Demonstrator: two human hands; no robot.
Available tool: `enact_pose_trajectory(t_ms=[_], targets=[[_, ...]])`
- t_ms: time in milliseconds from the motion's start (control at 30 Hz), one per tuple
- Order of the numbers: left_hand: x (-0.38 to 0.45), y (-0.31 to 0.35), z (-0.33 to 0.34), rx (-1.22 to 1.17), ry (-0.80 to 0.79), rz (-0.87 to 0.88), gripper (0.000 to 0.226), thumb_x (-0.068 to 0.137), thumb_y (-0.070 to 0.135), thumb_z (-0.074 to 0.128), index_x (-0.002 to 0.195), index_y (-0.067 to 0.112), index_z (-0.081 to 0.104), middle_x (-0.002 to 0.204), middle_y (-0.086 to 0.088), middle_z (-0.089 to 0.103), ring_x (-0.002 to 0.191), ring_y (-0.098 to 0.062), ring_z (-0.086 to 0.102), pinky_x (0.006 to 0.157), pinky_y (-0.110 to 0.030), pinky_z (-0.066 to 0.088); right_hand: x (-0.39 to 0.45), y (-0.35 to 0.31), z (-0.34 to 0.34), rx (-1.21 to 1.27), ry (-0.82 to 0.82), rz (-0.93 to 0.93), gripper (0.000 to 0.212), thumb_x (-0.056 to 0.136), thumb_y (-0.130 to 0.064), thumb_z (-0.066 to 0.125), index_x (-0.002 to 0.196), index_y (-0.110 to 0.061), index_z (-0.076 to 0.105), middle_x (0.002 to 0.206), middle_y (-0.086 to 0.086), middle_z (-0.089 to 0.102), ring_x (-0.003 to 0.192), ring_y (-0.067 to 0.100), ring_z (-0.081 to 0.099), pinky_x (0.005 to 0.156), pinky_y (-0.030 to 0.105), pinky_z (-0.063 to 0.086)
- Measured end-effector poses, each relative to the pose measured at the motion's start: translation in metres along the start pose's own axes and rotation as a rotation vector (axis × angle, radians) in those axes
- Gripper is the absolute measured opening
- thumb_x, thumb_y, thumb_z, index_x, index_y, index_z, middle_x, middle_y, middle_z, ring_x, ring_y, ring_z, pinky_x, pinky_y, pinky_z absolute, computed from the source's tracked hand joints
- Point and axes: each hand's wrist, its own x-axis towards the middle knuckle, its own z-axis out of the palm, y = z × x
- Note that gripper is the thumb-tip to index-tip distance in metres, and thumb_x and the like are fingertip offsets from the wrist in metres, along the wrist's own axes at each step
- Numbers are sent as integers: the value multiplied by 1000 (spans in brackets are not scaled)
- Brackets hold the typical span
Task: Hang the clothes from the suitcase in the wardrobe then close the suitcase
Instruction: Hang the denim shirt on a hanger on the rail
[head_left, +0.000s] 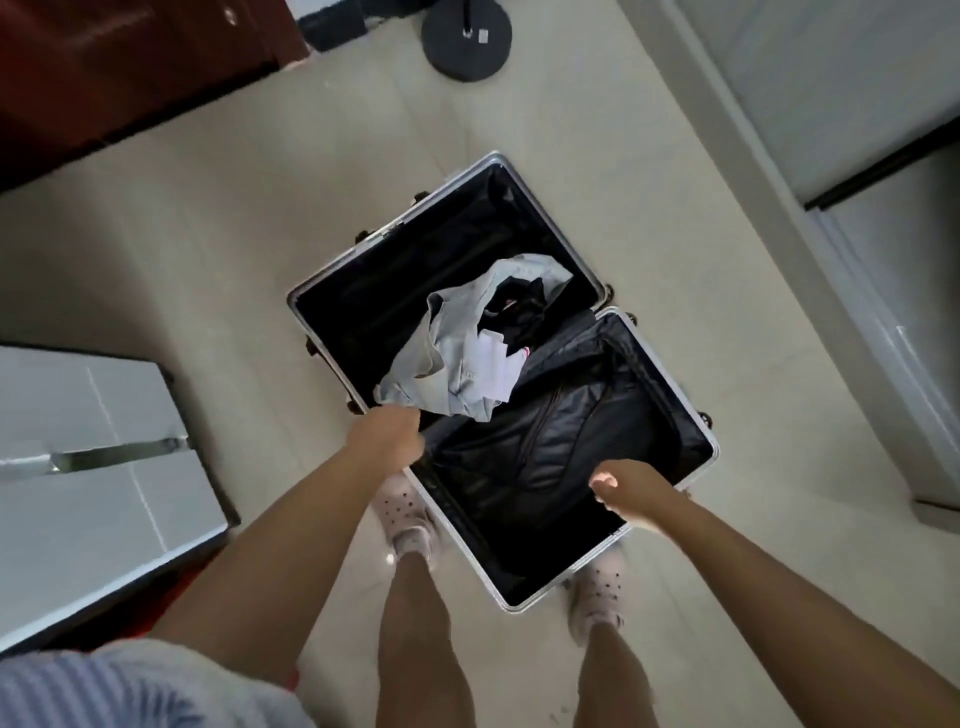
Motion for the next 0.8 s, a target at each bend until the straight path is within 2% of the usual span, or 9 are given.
enact_pose_trajectory(t_ms=[133,233,300,400,467,533,633,733,800], targets=[[64,-37,15,-87,-45,-17,27,93,12,38,114,4,53,118,-14,57,111,-30,51,87,-34,40,68,-44,34,48,15,52,29,94,-10,38,109,4,58,119,21,59,112,30,53,86,28,36],[107,-57,40,-126,-58,-22,26,90,10,41,106,-7,53,109,-23,59,104,-36,55,84,-39,44,115,-83,59,93,0,1,29,94,-9,36,108,4,57,119,19,59,112,30,52,86,29,36],[130,-64,60,-173,5,-36,25,88,10,45,103,-6,57,110,-24,59,104,-37,55,83,-40,45,139,-100,72,147,-6,-25,32,95,-10,35,115,2,56,123,17,58,115,30,51,89,29,37],[163,-64,92,-281,42,-27,37,91,17,49,126,6,51,130,-15,50,121,-30,47,96,-38,39,176,-108,88,436,52,27,34,97,-9,33,124,-3,52,129,15,54,118,28,50,91,26,36],[186,-60,113,-329,45,7,45,92,21,51,133,8,42,138,-11,42,128,-27,39,102,-35,34,202,-113,98,852,69,120,33,99,-12,33,127,-7,49,131,11,51,107,22,52,86,30,39],[198,-53,122,-334,147,48,54,91,23,52,139,10,32,144,-9,33,133,-25,31,107,-33,28,219,-111,96,1131,84,159,37,99,-17,36,136,-14,39,138,4,41,111,20,49,84,32,44],[226,-52,136,-324,274,87,58,89,27,56,139,14,31,143,-8,30,133,-25,28,106,-33,28,250,-106,95,1097,65,74,52,96,-16,44,144,-24,25,148,-1,27,126,25,44,86,32,45],[244,-56,140,-270,142,79,40,92,31,50,121,4,50,127,-17,48,120,-32,42,93,-37,36,272,-105,98,1153,-53,120,62,94,-13,50,146,-26,19,143,0,35,107,27,56,76,28,50],[249,-59,140,-268,35,70,41,97,30,39,104,-7,55,109,-25,59,105,-38,53,81,-40,39,282,-111,104,1184,-156,164,52,92,-10,52,140,-15,31,117,9,54,79,22,61,66,27,50]])
